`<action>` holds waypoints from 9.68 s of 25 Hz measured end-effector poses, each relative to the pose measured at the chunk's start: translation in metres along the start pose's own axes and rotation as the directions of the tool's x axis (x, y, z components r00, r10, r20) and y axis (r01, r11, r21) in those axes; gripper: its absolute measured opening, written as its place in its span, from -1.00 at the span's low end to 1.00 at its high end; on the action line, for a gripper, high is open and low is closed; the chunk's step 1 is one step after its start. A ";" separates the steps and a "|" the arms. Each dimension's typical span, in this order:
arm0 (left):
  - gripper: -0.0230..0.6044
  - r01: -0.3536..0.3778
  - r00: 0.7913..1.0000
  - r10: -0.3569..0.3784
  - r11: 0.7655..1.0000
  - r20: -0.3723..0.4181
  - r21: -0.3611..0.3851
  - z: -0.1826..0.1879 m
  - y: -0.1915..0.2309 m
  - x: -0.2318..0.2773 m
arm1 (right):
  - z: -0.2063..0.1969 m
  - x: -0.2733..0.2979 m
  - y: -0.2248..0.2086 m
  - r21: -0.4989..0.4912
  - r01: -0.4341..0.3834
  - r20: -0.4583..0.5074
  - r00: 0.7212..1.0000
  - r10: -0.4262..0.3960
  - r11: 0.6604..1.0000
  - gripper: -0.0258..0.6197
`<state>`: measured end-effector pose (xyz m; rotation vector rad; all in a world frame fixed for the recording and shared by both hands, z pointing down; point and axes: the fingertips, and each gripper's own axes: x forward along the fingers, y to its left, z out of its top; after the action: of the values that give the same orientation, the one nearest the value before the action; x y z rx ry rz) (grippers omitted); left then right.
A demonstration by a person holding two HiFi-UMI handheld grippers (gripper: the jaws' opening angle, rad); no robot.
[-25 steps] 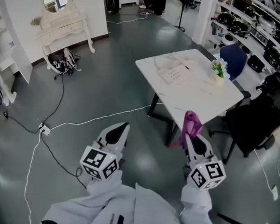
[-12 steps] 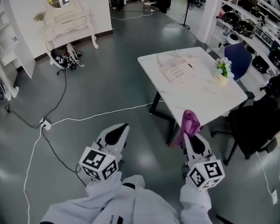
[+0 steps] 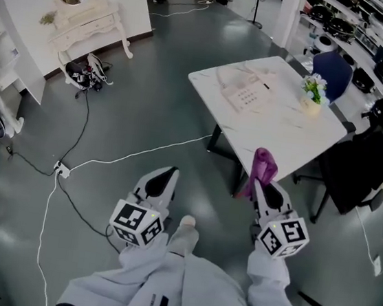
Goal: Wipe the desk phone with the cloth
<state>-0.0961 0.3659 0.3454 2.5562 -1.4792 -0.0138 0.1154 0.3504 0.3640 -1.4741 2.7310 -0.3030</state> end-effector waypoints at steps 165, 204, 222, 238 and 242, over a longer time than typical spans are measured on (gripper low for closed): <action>-0.93 0.652 0.601 -0.683 0.719 -0.415 -0.239 -0.073 0.181 0.521 | -0.092 0.380 -0.316 -0.111 0.569 -0.452 0.702 -0.551 0.815 -0.81; -0.93 0.611 0.643 -0.654 0.752 -0.399 -0.248 -0.075 0.178 0.466 | -0.119 0.377 -0.254 -0.084 0.449 -0.515 0.745 -0.425 0.889 -0.81; -0.94 0.597 0.660 -0.643 0.763 -0.389 -0.248 -0.074 0.180 0.454 | -0.130 0.375 -0.229 -0.066 0.415 -0.537 0.752 -0.382 0.908 -0.81; -0.93 0.586 0.682 -0.629 0.775 -0.374 -0.236 -0.066 0.179 0.448 | -0.145 0.373 -0.199 0.018 0.360 -0.561 0.776 -0.288 0.933 -0.81; -0.93 0.582 0.694 -0.622 0.782 -0.363 -0.226 -0.063 0.178 0.449 | -0.145 0.372 -0.189 0.067 0.357 -0.547 0.794 -0.265 0.932 -0.81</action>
<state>-0.0166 -0.0968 0.4753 2.6165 -0.4292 0.3462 0.0490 -0.0363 0.5668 -2.0449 2.7035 -1.0794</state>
